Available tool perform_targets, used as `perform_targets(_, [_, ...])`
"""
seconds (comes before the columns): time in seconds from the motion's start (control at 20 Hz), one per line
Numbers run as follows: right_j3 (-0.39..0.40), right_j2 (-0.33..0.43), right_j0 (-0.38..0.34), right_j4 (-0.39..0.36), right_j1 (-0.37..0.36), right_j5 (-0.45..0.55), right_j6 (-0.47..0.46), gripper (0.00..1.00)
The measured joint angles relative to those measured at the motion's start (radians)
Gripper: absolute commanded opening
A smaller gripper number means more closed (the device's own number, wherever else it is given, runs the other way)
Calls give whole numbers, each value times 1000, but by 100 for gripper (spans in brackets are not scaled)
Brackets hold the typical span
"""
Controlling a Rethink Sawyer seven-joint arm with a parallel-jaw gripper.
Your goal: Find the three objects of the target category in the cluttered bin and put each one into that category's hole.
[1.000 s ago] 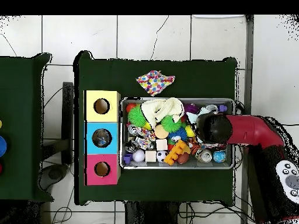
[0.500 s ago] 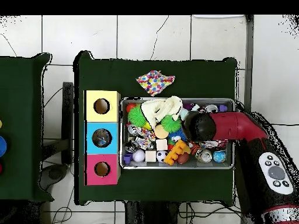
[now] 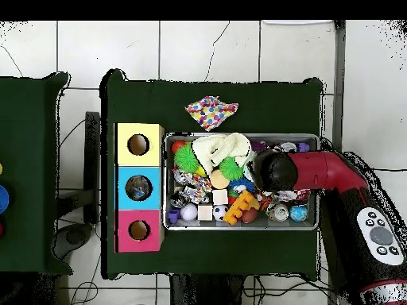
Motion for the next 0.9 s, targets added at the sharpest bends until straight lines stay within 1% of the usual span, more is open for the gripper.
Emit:
perform_targets(0.35, [4,2,-6,3,-1,0,0,100])
perform_targets(0.55, [27,8,-3,24,-6,-3,0,100])
perform_targets(0.6, [48,8,7,42,-11,-7,0,100])
perform_targets(0.8, [81,8,29,64,-18,-17,0,100])
perform_targets(0.85, [107,9,51,80,-20,-29,0,100])
perform_targets(0.9, [112,10,55,84,-20,-32,0,100])
